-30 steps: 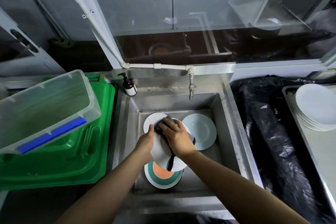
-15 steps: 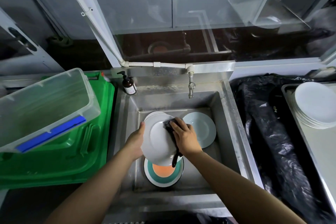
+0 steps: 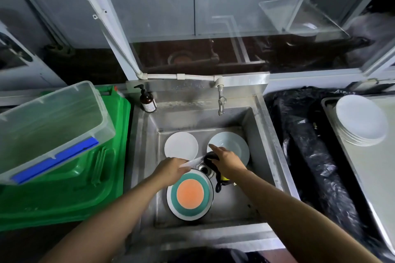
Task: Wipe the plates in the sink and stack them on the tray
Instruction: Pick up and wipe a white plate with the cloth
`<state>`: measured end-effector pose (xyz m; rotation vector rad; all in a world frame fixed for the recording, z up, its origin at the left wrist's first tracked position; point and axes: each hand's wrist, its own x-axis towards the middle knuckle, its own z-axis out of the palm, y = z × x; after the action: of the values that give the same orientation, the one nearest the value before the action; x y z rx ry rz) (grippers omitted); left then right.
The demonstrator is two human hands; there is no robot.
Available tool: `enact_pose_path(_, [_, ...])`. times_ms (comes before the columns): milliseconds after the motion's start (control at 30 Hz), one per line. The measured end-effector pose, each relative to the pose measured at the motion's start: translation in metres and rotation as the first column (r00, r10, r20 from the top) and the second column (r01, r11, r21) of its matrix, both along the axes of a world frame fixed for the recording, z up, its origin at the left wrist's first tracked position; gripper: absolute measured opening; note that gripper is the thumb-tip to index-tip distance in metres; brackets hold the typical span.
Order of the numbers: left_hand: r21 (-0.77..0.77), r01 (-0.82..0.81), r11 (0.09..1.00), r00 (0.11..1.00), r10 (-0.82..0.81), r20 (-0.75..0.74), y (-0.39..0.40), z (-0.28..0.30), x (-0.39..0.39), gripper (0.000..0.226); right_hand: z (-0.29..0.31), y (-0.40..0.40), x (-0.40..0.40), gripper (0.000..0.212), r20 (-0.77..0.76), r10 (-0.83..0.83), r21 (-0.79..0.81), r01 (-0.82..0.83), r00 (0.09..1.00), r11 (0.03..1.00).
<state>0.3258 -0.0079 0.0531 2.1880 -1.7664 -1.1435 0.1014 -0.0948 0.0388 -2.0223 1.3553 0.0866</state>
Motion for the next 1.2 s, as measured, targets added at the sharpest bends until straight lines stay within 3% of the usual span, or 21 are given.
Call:
enact_pose_path(100, [-0.096, 0.182, 0.979, 0.971, -0.164, 0.172, 0.004, -0.005, 0.001, 0.033, 0.011, -0.001, -0.006, 0.053, -0.049, 0.043, -0.014, -0.044, 0.998, 0.999])
enact_pose_path(167, [-0.206, 0.291, 0.934, 0.939, -0.237, 0.249, 0.006, -0.01, 0.003, 0.033, 0.014, -0.004, -0.01, 0.047, -0.045, -0.015, -0.058, 0.013, 0.999, 0.998])
enact_pose_path(267, [-0.341, 0.406, 0.848, 0.905, -0.321, 0.278, 0.007, -0.019, 0.002, 0.031, 0.018, -0.006, -0.015, 0.04, 0.046, -0.084, -0.095, 0.088, 0.995, 0.992])
enact_pose_path(367, [-0.479, 0.459, 0.748, 0.887, -0.363, 0.284, 0.005, -0.022, -0.004, 0.027, 0.026, 0.006, -0.014, 0.04, 0.08, 0.093, -0.112, -0.084, 0.992, 0.99])
enact_pose_path(433, [-0.545, 0.533, 0.648, 0.846, -0.41, 0.341, 0.003, -0.024, -0.008, 0.024, 0.034, 0.016, -0.013, 0.052, 0.004, 0.215, -0.078, -0.214, 0.977, 0.974])
enact_pose_path(533, [-0.588, 0.569, 0.575, 0.82, -0.446, 0.357, 0.004, -0.026, -0.017, 0.027, 0.039, 0.026, -0.018, 0.069, -0.248, 0.288, 0.007, -0.295, 0.925, 0.955])
enact_pose_path(667, [-0.688, 0.559, 0.463, 0.815, -0.46, 0.353, -0.002, -0.024, -0.045, 0.029, 0.033, 0.032, -0.039, 0.053, -0.374, 0.255, -0.244, -0.36, 0.892, 0.901])
enact_pose_path(733, [-0.701, 0.546, 0.46, 0.827, -0.43, 0.362, -0.014, -0.019, -0.064, 0.027, 0.031, 0.025, -0.057, 0.048, -0.434, 0.267, -0.332, -0.428, 0.86, 0.841])
enact_pose_path(800, [-0.684, 0.541, 0.489, 0.837, -0.394, 0.379, -0.025, -0.017, -0.082, 0.016, 0.032, 0.019, -0.078, 0.028, -0.442, 0.266, -0.433, -0.464, 0.857, 0.773])
enact_pose_path(867, [-0.627, 0.523, 0.577, 0.852, -0.35, 0.389, -0.036, -0.011, -0.101, 0.029, 0.036, 0.009, -0.101, 0.035, -0.423, 0.255, -0.499, -0.458, 0.87, 0.735])
enact_pose_path(933, [-0.531, 0.432, 0.729, 0.899, -0.301, 0.318, -0.048, -0.002, -0.126, 0.05, 0.039, -0.001, -0.128, 0.035, -0.424, 0.209, -0.53, -0.428, 0.881, 0.732])
enact_pose_path(1000, [-0.406, 0.15, 0.902, 0.988, -0.118, 0.104, -0.06, 0.002, -0.15, 0.058, 0.042, -0.011, -0.159, 0.023, -0.417, 0.169, -0.533, -0.39, 0.893, 0.751])
enact_pose_path(1067, [-0.246, -0.232, 0.941, 0.97, 0.205, -0.134, -0.075, 0.007, -0.177, 0.06, 0.048, -0.022, -0.192, 0.037, -0.397, 0.146, -0.506, -0.349, 0.906, 0.789])
enact_pose_path(1100, [-0.114, -0.419, 0.901, 0.89, 0.384, -0.246, -0.083, 0.013, -0.192, 0.057, 0.051, -0.028, -0.209, 0.042, -0.401, 0.134, -0.5, -0.339, 0.906, 0.797])
enact_pose_path(1133, [0.087, -0.565, 0.821, 0.749, 0.554, -0.364, -0.091, 0.021, -0.211, 0.051, 0.054, -0.034, -0.226, 0.045, -0.409, 0.128, -0.506, -0.341, 0.904, 0.793])
enact_pose_path(1200, [0.478, -0.615, 0.627, 0.328, 0.755, -0.567, -0.108, 0.031, -0.249, 0.034, 0.06, -0.045, -0.255, 0.041, -0.429, 0.106, -0.53, -0.345, 0.897, 0.774])
